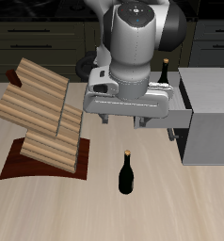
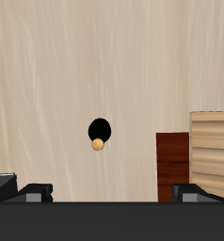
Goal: Place the wine bottle from the table into the top drawer
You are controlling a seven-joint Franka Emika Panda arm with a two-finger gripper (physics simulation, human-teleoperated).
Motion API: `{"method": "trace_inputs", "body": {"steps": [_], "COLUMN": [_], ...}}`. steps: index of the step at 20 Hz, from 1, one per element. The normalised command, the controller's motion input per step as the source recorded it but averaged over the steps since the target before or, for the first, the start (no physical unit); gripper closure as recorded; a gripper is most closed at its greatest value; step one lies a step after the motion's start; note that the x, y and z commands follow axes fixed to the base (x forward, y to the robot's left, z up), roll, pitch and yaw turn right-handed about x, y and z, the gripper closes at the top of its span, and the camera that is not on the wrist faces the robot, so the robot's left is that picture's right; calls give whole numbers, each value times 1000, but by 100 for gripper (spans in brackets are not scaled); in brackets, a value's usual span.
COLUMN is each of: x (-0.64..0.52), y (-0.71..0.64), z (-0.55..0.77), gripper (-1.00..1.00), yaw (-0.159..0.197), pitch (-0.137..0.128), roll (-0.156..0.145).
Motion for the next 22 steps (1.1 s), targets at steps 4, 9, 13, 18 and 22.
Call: {"method": "trace_inputs", "body": {"steps": [4,9,13,18,22], "x": [3,47,75,77,15], "y": [-14,15,91,-51,-44], "z": [-39,-182,-266,-186,-124], "gripper": [-100,-100,-100,-100,-100], "yaw": [-2,-32,-6,-1,-7], "pitch": [-6,-3,21,16,-3], "roll": [5,11,19,-11,4]}}
